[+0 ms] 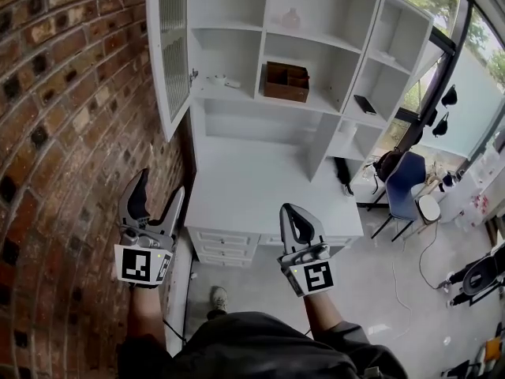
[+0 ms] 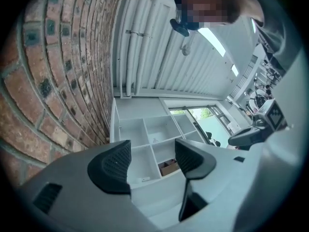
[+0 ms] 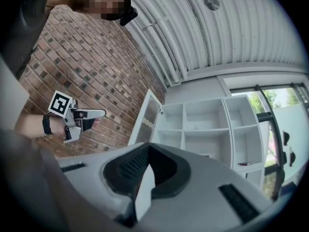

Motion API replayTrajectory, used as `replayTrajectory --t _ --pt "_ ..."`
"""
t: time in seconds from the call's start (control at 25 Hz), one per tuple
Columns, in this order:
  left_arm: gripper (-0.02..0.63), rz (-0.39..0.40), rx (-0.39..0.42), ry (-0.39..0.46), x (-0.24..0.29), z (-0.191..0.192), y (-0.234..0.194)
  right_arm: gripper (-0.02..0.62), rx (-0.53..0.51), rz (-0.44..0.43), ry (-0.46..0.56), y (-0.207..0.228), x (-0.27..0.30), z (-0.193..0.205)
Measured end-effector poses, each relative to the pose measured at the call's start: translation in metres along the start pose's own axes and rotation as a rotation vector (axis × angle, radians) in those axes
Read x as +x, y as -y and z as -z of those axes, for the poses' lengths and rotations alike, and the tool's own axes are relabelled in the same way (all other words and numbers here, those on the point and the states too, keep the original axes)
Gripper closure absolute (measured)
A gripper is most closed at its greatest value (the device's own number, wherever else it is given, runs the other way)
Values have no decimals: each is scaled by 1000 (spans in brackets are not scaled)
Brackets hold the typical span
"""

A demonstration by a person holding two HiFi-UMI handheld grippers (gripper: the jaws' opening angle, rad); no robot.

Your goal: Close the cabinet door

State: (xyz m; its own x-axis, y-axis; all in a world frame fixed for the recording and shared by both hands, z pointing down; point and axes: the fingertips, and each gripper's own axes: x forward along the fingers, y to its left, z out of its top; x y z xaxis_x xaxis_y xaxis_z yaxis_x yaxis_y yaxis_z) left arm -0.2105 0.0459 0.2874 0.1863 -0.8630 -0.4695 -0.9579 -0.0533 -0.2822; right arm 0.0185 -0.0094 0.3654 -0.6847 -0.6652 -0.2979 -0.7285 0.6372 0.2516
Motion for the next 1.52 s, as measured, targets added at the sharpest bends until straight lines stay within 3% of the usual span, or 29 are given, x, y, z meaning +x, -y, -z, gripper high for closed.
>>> replayTrajectory --t 0.36,0.68,1.12,1.52 --pt "337 -3 -18 44 78 48 -63 597 -30 31 -6 21 90 25" --pt "353 -15 -26 106 148 61 -117 597 -22 46 -7 32 154 54" --pt "359 -25 20 143 207 58 -159 597 4 109 6 55 185 69" --pt "362 -95 59 128 242 64 -186 597 28 62 8 85 211 90"
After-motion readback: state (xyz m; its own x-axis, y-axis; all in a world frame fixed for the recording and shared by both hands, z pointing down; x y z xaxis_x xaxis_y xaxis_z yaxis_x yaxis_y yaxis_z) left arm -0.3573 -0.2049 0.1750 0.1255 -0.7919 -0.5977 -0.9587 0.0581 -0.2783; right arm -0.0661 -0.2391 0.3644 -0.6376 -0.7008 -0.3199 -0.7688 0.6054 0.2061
